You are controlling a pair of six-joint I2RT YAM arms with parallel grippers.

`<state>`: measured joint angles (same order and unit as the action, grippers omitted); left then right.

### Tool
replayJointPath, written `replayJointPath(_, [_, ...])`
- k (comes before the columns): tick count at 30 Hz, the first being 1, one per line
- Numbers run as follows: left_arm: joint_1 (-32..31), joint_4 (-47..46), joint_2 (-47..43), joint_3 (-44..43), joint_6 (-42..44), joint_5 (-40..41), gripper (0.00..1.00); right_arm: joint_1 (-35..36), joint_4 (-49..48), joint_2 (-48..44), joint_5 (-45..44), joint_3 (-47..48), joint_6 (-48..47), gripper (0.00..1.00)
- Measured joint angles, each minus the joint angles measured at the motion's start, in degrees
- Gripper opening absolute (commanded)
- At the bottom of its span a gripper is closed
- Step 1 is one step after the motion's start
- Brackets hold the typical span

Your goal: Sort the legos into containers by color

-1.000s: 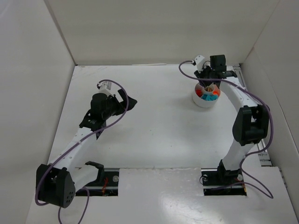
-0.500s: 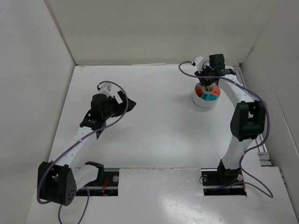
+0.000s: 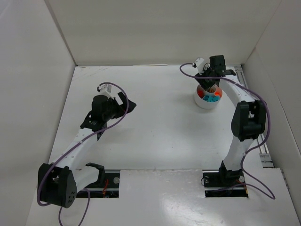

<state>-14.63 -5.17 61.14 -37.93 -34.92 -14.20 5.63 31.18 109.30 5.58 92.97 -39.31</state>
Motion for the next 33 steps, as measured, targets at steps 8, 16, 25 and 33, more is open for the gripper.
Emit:
replayJointPath(8, [0.0,1.2,-1.3,0.0,0.0,1.0,1.0,0.0,-2.8,-5.4,0.9,-3.4,0.2,0.71])
replayJointPath(16, [-0.1,7.2,-6.3,0.0,-2.4,9.8,1.0,-0.1,-11.3,-33.1,0.1,-17.8,4.3,1.0])
replayJointPath(25, [-3.8,23.3,-7.7,-1.6,-10.8,31.0,1.0,-0.4,-12.4,-55.9,-5.9,-37.5,15.1,1.0])
replayJointPath(33, [-6.6,26.3,-14.0,-2.0,-13.0,37.7,1.0,-0.4,-6.2,-66.2,-10.9,-47.2,19.2,1.0])
